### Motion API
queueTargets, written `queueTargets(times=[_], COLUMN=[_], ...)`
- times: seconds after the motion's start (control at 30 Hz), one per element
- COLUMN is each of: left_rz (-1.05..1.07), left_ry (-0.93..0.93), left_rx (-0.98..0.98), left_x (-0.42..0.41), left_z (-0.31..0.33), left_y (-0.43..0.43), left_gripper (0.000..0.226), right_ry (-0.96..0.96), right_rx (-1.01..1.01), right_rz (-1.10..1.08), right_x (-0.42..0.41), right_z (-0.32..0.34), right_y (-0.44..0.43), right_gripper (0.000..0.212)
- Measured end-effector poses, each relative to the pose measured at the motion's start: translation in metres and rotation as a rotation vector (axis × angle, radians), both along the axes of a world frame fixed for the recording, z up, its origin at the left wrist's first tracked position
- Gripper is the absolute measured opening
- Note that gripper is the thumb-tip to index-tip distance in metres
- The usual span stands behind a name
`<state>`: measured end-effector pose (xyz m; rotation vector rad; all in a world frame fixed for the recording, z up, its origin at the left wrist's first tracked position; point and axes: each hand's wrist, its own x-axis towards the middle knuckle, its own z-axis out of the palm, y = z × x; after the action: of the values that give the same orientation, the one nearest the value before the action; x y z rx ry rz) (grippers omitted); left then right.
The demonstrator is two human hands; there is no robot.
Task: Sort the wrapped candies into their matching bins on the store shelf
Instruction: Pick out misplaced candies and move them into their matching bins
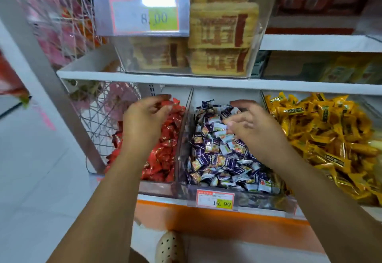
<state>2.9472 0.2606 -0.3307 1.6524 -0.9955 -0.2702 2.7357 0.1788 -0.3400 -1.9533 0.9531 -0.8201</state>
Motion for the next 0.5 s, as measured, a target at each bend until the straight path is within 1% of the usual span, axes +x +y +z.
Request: queueTargets(times=[0.03, 0.07, 0.17, 0.23, 0.33, 0.43, 0.47, 0.5], left_rz=[0.028, 0.006, -0.067, -0.08, -0.145, -0.273, -0.343, -0.414], left_ry=[-0.048, -0.094, -0.162, -0.174, -0.221, -0.35, -0.389, -0.422], left_rx=[0.008, 0.059, 0.277, 0.266, 0.221, 0.25, 0.261, 0.274], left_x=[0.014, 0.025, 0.045, 0.045, 0.024, -0.016, -0.032, -0.05], left_z=[0.0, -0.003, -0.014, -0.014, -0.004, 0.0, -0.002, -0.003], left_y=[0.002, 0.003, 0.008, 0.012, 0.009, 0.0, -0.004, -0.007], left_gripper=[0.03, 0.034, 0.044, 0.046, 0.041, 0.038, 0.038, 0.039], right_ry=[0.03, 0.055, 0.098, 0.092, 0.115, 0.236, 0.307, 0.406], right_rx=[-0.031, -0.053, -0.107, -0.133, -0.206, -0.387, -0.456, -0.476], right_rz=[-0.016, -0.029, -0.042, -0.051, -0.121, -0.296, -0.354, -0.404], right_x=[0.001, 0.001, -0.002, -0.009, -0.027, -0.057, -0.071, -0.085], right_z=[0.0, 0.0, -0.002, -0.003, -0.002, 0.0, -0.001, -0.001], right_y=[0.0, 0.001, 0.002, 0.002, -0.003, -0.019, -0.028, -0.035], right_gripper=[0.03, 0.029, 0.031, 0.03, 0.027, 0.031, 0.03, 0.027])
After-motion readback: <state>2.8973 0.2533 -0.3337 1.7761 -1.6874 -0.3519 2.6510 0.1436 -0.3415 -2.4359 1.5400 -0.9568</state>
